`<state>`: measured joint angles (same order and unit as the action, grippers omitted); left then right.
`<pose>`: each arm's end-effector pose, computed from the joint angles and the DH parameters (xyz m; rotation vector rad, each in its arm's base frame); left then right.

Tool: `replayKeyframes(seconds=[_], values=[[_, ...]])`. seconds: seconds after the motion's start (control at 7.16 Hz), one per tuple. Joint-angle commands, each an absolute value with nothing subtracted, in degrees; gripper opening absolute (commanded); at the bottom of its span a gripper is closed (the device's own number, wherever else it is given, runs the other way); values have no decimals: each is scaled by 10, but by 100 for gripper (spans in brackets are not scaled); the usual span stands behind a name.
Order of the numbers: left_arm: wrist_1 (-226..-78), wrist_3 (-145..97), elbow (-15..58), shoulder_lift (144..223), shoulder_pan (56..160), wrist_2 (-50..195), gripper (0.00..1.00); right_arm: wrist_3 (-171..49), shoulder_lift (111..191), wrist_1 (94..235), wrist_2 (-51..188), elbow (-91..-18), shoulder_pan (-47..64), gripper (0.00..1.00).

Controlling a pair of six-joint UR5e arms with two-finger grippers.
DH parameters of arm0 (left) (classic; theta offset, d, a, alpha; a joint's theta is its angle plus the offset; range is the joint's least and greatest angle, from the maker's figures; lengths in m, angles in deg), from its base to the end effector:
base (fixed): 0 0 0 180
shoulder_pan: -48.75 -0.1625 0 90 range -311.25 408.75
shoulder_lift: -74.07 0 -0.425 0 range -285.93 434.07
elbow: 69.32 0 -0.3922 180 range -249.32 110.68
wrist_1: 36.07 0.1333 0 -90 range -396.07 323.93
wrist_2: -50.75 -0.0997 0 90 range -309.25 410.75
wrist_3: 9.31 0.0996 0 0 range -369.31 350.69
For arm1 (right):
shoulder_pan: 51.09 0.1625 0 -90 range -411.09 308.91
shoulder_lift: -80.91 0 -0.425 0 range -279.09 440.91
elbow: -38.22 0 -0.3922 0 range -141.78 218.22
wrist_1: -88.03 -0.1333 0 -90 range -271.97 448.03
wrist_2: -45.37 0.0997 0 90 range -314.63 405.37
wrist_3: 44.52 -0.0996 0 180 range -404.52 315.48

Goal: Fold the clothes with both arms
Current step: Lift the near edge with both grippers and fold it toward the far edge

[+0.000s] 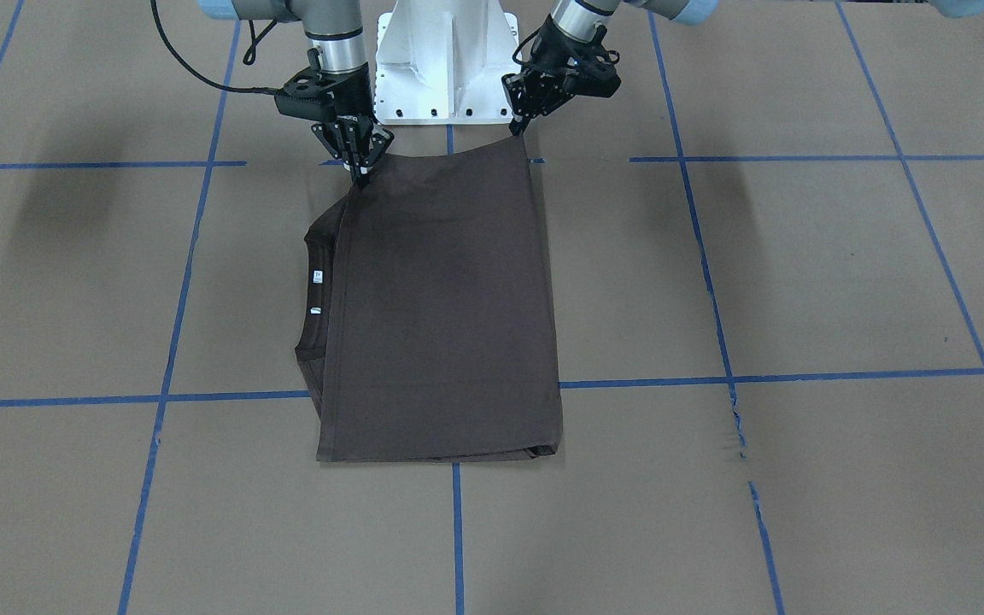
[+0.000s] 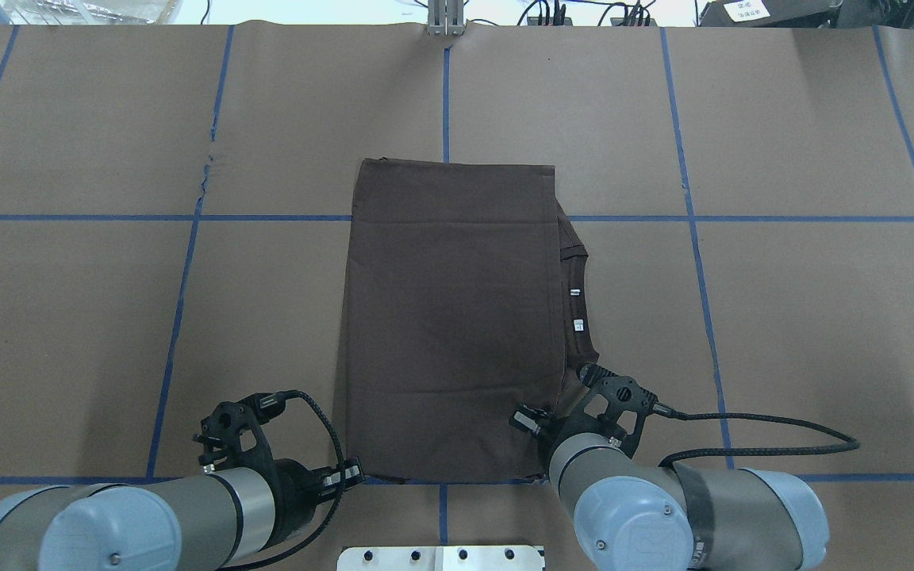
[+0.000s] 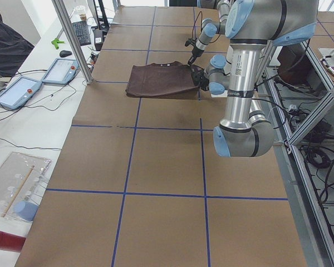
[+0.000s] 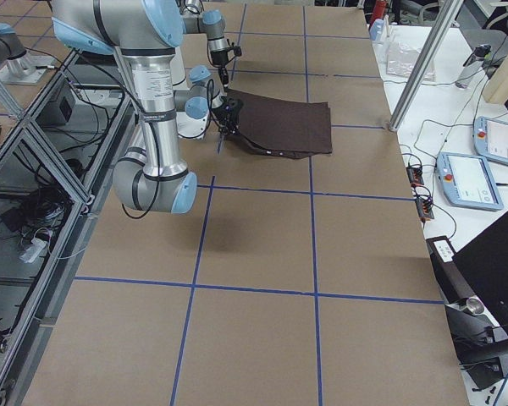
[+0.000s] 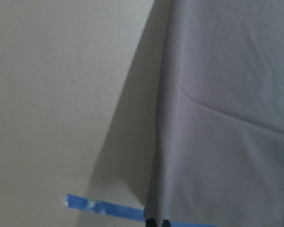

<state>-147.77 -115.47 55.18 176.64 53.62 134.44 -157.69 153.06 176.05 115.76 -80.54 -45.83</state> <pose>0.4740 -0.1852 0.2331 -0.0220 1.2113 -0.3875 -0.5185 -0.2152 0.2693 0.1898 -0.8934 0.6069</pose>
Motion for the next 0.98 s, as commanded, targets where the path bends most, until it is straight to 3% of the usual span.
replayKeyframes(seconds=[0.0,0.14,0.28,0.84], values=[[-1280,-1161,736,1772,533,1371,0,-1579,1534,1884,1162,-957,-485,0],[-1219,-1162,787,1782,535,1395,0,-1580,1528,1950,1164,-1013,-502,0],[-1213,-1158,780,1787,532,1399,0,-1580,1519,1954,1163,-1001,-504,0],[-1214,-1052,623,1866,662,1402,0,-1546,1423,1949,1199,-871,-389,0]])
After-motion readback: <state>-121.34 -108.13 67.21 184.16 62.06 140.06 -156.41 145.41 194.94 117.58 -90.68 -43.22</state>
